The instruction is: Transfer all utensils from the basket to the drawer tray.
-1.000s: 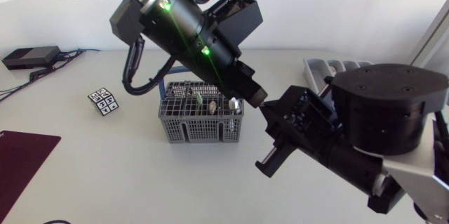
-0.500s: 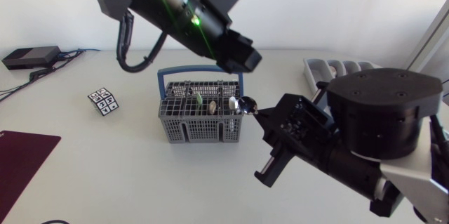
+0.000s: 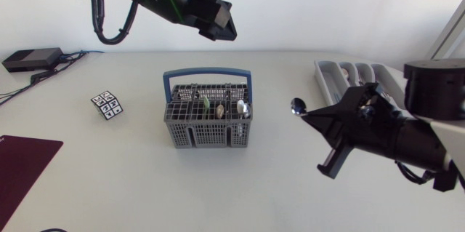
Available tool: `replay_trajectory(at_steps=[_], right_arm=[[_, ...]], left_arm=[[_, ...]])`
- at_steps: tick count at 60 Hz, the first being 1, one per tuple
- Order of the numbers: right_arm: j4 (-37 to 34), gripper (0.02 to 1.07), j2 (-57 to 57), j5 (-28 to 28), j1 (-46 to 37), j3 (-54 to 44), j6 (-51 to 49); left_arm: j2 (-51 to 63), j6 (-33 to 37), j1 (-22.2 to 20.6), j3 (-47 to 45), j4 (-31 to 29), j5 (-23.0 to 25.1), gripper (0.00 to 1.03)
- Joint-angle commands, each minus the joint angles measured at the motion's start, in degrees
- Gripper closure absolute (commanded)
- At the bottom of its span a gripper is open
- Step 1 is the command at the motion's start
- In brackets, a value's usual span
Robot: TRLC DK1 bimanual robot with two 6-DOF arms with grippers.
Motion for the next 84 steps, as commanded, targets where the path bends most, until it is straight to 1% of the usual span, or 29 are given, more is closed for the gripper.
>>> replay_trajectory(at_steps=[1,10,13,23,30,42,51,57,72,84], right_arm=[[-1.2,1.01,1.1,-5.0,-7.9,-0.5,-5.6],[-2.8,1.01,7.6,-16.0,-22.1,1.4,-14.1],[-3.9,1.01,10.0,-18.0,-24.9,2.3,-17.2],[-5.8,1.01,18.0,-22.2,-33.5,5.6,-27.7],[-9.2,1.01,25.9,-24.2,-39.6,11.2,-35.6],[-14.4,1.01,39.4,-24.2,-46.8,21.2,-49.7],[-16.6,1.01,47.4,-23.3,-50.4,28.2,-56.3],[-19.1,1.01,52.5,-20.9,-51.9,32.7,-60.6],[-17.9,1.01,60.5,-15.5,-53.3,39.5,-65.7],[-13.0,1.01,63.8,-10.8,-52.8,38.8,-68.4]], left_arm=[[-1.2,2.6,0.8,-1.7,-0.3,-0.7,0.23],[-1.2,4.2,1.5,-3.2,-0.2,-1.6,0.23],[-1.2,4.3,1.6,-3.7,-0.3,-1.8,0.23],[-1.8,5.0,1.6,-5.9,-0.2,-2.2,0.23],[-2.0,5.7,1.6,-8.1,0.0,-2.2,0.23],[-2.9,6.6,1.5,-11.5,0.1,-2.3,0.23],[-3.6,6.8,1.6,-13.7,1.0,-2.3,0.23],[-4.1,6.8,1.5,-15.1,1.6,-2.3,0.23],[-4.3,6.7,0.8,-19.6,4.9,-2.2,0.23],[-4.2,6.3,0.5,-21.2,6.3,-2.2,0.23]])
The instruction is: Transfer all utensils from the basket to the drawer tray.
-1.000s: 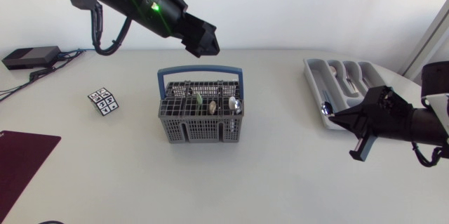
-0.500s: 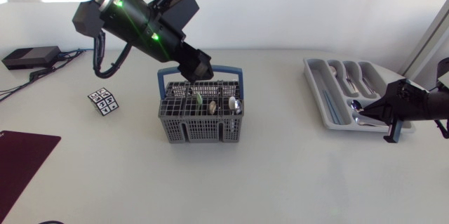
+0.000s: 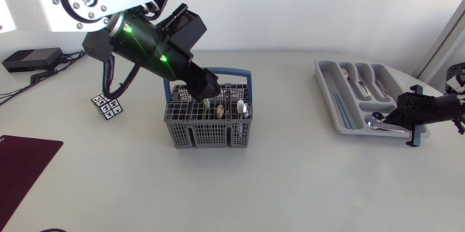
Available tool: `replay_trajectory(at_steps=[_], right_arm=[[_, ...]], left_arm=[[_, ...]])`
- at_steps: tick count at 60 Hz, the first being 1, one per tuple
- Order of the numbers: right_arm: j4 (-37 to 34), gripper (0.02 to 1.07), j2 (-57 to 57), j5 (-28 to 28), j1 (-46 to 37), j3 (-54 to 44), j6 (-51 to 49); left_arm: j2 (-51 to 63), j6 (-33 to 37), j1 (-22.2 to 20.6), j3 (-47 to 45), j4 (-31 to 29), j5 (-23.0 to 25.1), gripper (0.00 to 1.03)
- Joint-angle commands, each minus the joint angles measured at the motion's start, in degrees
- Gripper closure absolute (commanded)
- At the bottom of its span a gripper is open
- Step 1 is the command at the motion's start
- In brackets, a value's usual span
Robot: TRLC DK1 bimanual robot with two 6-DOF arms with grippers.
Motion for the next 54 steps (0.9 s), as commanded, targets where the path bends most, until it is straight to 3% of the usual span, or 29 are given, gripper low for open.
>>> replay_trajectory(at_steps=[1,11,19,31,40,45,54], right_arm=[[2.5,1.01,2.2,1.4,0.1,-0.3,-3.2],[9.8,0.86,2.5,4.0,0.3,-3.4,-4.3],[11.2,0.70,1.7,4.7,0.3,-4.3,-4.4],[11.9,0.67,-3.4,4.7,0.8,-7.7,-3.2],[11.9,0.62,-10.0,2.8,2.9,-12.9,1.3],[11.9,0.53,-13.6,2.7,5.4,-15.1,8.3],[10.5,0.53,-20.4,2.7,10.6,-19.4,18.2]], left_arm=[[-0.8,0.6,-0.5,-1.8,0.6,0.2,0.23],[-1.1,0.6,-0.5,-3.4,1.2,0.2,0.23],[-1.7,0.6,-0.5,-4.5,1.6,0.2,0.23],[-2.1,0.0,-1.7,-5.1,2.1,0.3,0.23],[-0.2,-2.4,-3.2,-3.0,1.8,4.1,0.23],[2.1,-4.4,-3.9,-0.6,0.4,5.8,0.23],[6.4,-8.2,-4.8,2.9,-1.8,9.0,0.27]])
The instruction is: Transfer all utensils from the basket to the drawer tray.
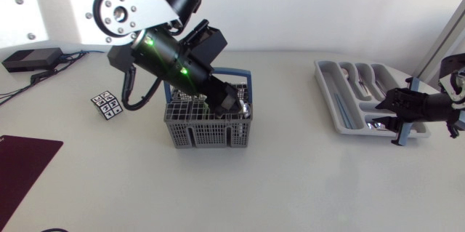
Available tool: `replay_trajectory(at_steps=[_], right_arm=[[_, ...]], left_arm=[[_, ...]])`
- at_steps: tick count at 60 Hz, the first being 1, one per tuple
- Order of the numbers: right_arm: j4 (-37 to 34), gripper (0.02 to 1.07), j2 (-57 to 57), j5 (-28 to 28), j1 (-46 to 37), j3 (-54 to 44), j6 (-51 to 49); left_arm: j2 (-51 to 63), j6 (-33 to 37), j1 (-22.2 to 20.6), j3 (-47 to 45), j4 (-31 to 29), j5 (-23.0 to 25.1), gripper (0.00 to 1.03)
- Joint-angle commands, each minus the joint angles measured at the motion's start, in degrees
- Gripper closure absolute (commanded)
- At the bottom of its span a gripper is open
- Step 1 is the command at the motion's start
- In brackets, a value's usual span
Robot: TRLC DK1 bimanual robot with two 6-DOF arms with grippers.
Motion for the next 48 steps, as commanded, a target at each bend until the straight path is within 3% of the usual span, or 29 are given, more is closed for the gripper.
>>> replay_trajectory(at_steps=[1,26,48], right_arm=[[-1.4,0.53,-4.0,-0.4,2.8,-3.3,6.8],[-3.7,0.53,-21.9,-0.7,18.7,-11.8,26.5],[-4.2,0.53,-33.9,1.3,29.7,-17.4,36.0]], left_arm=[[3.3,-3.0,-0.9,3.0,-1.5,1.1,0.27],[12.4,-7.1,-0.8,8.5,-1.9,2.3,0.44],[19.4,-8.7,0.0,14.6,-1.9,2.3,0.49]])
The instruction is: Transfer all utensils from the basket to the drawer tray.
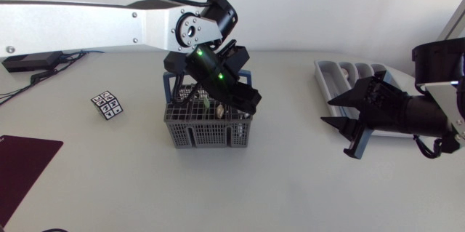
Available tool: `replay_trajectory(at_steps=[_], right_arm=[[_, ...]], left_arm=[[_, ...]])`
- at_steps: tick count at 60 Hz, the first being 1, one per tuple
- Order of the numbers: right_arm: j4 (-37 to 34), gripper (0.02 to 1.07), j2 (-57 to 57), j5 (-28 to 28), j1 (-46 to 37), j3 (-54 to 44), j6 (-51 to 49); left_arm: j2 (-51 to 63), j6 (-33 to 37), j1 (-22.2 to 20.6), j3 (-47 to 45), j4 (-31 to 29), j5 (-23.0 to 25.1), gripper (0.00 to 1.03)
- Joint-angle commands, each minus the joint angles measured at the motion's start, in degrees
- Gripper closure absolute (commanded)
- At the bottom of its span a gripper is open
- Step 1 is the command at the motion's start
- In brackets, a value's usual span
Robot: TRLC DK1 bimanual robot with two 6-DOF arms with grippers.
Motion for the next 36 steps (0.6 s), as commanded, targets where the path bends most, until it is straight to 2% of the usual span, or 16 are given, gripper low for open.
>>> replay_trajectory(at_steps=[1,8,27,36], right_arm=[[-0.8,0.53,-1.6,0.5,1.4,-2.4,2.7],[-0.7,0.53,-3.1,1.0,3.0,-3.9,3.6],[-0.1,0.53,-4.8,2.0,4.1,-6.1,3.5],[0.1,0.53,-5.5,2.0,4.2,-6.9,3.4]], left_arm=[[2.1,-1.7,0.6,2.7,-0.7,0.4,0.49],[4.1,-2.7,0.6,4.4,-0.7,0.4,0.58],[4.8,-3.4,0.1,4.2,-1.3,0.2,0.97],[4.7,-3.4,0.2,4.2,-1.8,0.3,1.00]])
